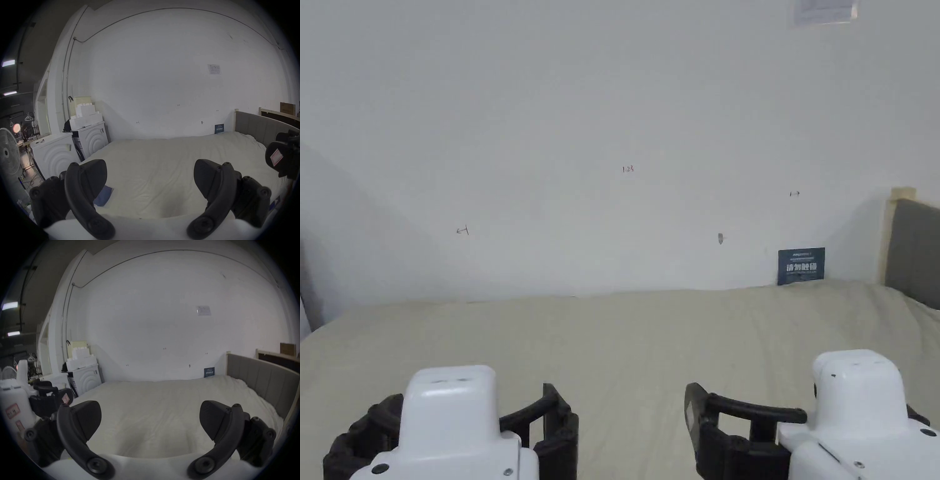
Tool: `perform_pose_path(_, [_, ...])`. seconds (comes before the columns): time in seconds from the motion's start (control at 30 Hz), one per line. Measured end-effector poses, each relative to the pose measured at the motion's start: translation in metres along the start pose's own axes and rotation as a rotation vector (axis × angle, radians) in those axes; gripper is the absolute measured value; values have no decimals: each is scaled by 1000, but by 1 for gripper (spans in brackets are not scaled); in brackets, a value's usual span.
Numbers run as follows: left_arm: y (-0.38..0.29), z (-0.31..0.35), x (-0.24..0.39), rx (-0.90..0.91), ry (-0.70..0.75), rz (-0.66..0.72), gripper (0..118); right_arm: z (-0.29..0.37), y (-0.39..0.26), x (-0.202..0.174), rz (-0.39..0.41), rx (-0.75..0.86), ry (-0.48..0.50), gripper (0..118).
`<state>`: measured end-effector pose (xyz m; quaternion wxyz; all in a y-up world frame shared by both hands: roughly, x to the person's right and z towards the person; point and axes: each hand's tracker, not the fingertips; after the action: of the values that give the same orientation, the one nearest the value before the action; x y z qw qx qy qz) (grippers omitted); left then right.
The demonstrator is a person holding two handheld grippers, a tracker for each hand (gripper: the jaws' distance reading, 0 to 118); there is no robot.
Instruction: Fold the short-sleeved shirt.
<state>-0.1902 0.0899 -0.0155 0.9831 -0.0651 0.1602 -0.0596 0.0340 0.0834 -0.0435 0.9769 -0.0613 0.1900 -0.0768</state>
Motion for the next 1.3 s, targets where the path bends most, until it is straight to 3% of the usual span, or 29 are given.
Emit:
perform_pose_path(0.1, [0,0,-2,-3,-28,30,111,1,3,5,-27,6,-26,118])
perform_pose_path(0.23, [-1,-2,-1,-10,-10,10,111,5,6,6,-5,46,-88,118])
perform_pose_path(0.37, [-1,-3,-2,-14,-25,22,111,3,6,4,49,20,-65,118])
perform_pose_path(0.43, [0,-3,-2,-16,-31,24,111,2,1,3,53,14,5,118])
perform_pose_path(0.57, [-1,-4,-2,-22,-33,18,111,-2,1,3,-18,-24,46,118])
perform_pose_path(0.9, [-3,-10,-6,-49,-32,33,111,-1,2,5,-13,-8,-62,118])
perform_pose_path(1.03, [-5,-13,-4,-58,-40,28,111,-5,0,14,-100,-46,-15,118])
perform_pose_path(1.1, [-5,-14,-3,-61,-39,20,111,-7,-1,15,-102,-63,-21,118])
perform_pose_path(1.3, [-6,-15,-1,-69,-49,21,111,-9,-4,5,-35,-69,-68,118])
